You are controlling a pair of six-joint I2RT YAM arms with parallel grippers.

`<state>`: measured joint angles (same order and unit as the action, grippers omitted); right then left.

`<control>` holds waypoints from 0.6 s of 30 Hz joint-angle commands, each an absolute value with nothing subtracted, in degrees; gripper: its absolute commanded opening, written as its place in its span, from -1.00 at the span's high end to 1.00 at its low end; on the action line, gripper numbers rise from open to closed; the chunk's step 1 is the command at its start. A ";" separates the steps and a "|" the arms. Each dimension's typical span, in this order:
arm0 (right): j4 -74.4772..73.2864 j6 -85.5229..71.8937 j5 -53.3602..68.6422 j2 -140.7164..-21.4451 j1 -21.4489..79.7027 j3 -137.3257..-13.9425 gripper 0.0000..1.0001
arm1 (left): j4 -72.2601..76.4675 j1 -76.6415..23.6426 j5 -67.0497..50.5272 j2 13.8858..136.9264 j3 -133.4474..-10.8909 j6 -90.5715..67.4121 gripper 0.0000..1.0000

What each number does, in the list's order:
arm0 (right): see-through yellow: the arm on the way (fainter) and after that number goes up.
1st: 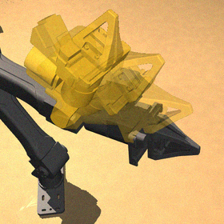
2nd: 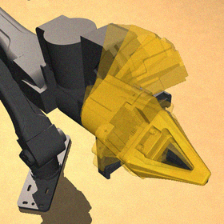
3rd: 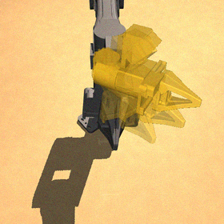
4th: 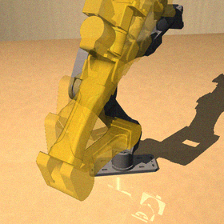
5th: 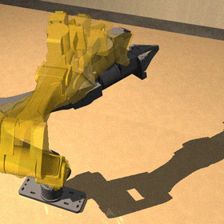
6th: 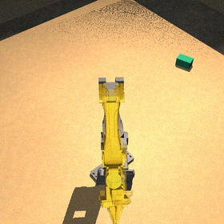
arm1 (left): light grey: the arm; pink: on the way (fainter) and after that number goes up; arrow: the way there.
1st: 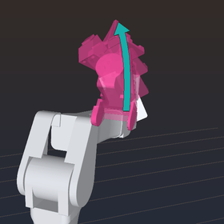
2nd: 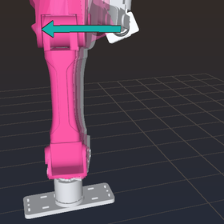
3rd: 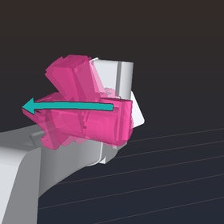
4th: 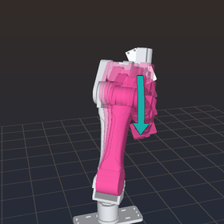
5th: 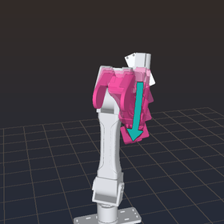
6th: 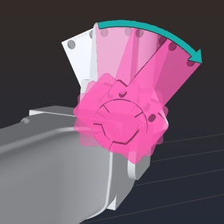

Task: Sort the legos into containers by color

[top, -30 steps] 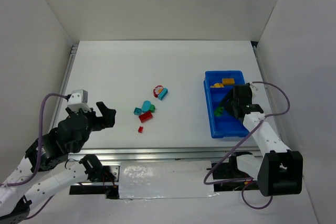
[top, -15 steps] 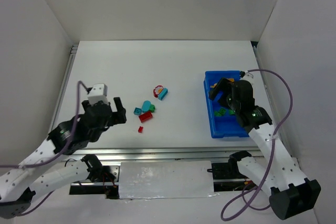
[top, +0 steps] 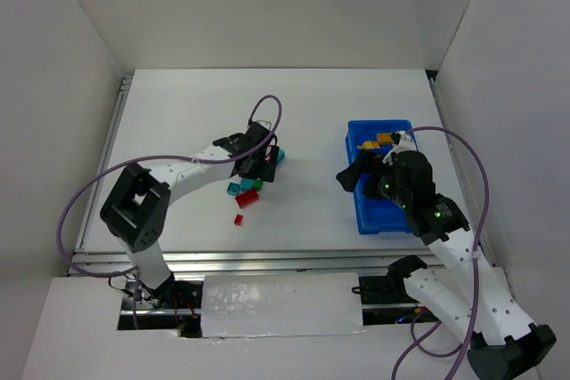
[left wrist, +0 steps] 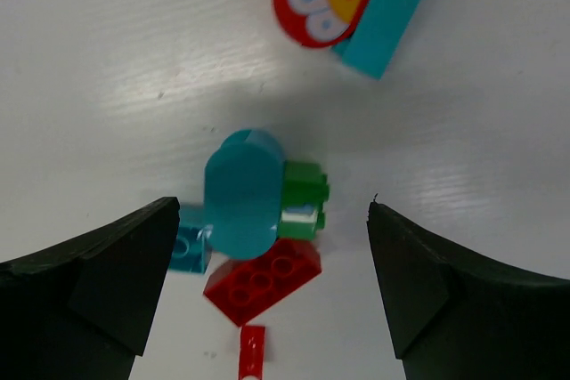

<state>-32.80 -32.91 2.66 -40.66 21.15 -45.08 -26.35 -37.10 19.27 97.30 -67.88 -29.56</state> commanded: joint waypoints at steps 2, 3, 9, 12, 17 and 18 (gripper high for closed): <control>-33.92 -30.76 6.94 -39.20 22.23 -43.42 -0.99 | -22.94 -37.09 12.92 102.12 -74.09 -22.76 -0.99; -34.45 -30.41 6.51 -38.76 22.24 -43.42 -0.99 | -23.37 -37.00 13.62 102.82 -74.96 -23.02 -0.99; -34.98 -29.97 7.12 -37.00 22.24 -44.12 -0.99 | -24.70 -37.09 16.26 105.11 -73.83 -24.52 -0.99; -34.89 -30.15 7.56 -36.74 22.24 -44.12 -0.99 | -24.08 -37.00 16.44 105.21 -72.60 -24.70 -0.99; -34.80 -30.58 8.52 -35.95 22.24 -43.33 -0.99 | -23.47 -36.21 16.96 105.38 -70.93 -25.57 -0.99; -34.72 -30.76 8.53 -35.86 22.32 -43.24 -0.99 | -23.12 -35.69 16.88 105.29 -70.67 -25.58 -0.99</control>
